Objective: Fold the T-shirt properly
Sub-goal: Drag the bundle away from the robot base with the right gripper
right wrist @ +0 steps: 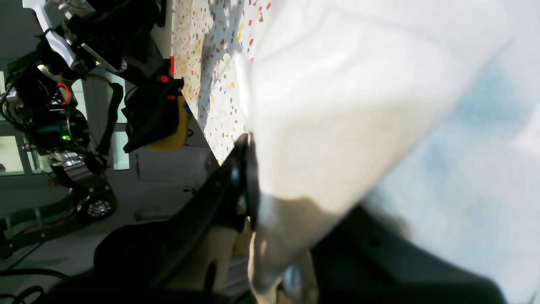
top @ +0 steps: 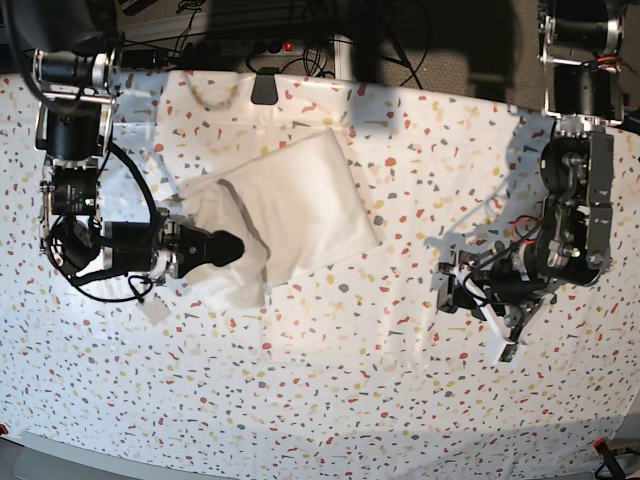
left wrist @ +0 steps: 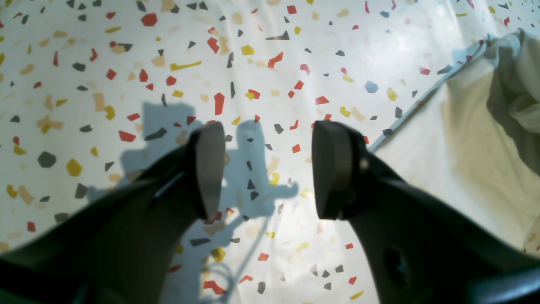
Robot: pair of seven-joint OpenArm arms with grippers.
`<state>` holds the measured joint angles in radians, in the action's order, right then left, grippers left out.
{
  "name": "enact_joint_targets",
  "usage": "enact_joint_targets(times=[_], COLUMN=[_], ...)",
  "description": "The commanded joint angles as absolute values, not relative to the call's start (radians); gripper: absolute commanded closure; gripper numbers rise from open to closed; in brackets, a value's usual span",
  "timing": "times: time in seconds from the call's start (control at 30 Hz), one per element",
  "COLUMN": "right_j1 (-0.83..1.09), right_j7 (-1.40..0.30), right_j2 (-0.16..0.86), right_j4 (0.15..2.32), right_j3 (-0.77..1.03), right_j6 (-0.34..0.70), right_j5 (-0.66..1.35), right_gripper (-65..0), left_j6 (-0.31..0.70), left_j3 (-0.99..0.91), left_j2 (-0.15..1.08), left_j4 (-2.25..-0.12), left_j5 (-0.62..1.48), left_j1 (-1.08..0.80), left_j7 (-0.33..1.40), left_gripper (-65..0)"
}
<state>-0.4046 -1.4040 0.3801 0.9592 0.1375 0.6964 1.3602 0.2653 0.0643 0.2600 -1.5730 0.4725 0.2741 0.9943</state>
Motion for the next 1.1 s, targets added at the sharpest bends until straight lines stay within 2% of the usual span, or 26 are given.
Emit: enact_joint_targets(times=[0.0,0.33,0.5,1.07], right_j1=[-0.432,-0.432,-0.432,-0.432], right_j7=[-1.396,-1.396,-1.396,-1.396], right_j2=[0.383,0.291,0.26,0.255], right_j4=[0.975,0.975,0.975,0.975], right_j3=[0.142,0.142,0.142,0.142], right_j6=[0.698,0.698,0.698,0.698], right_j5=[1.387,1.23,1.229,1.244], right_gripper=[0.0,0.0,0.0,0.0], left_j6=[0.27,0.27,0.27,0.27], left_j3=[0.06,0.06,0.06,0.06], left_j2=[0.266,0.266,0.266,0.266], left_j4=[-1.592,-1.592,-1.592,-1.592], left_j5=[0.484,0.484,0.484,0.484], left_j1=[0.302,0.302,0.302,0.302], left_j7=[0.971,0.972,0.972,0.971], left_gripper=[-32.2,-32.2,-32.2,-32.2])
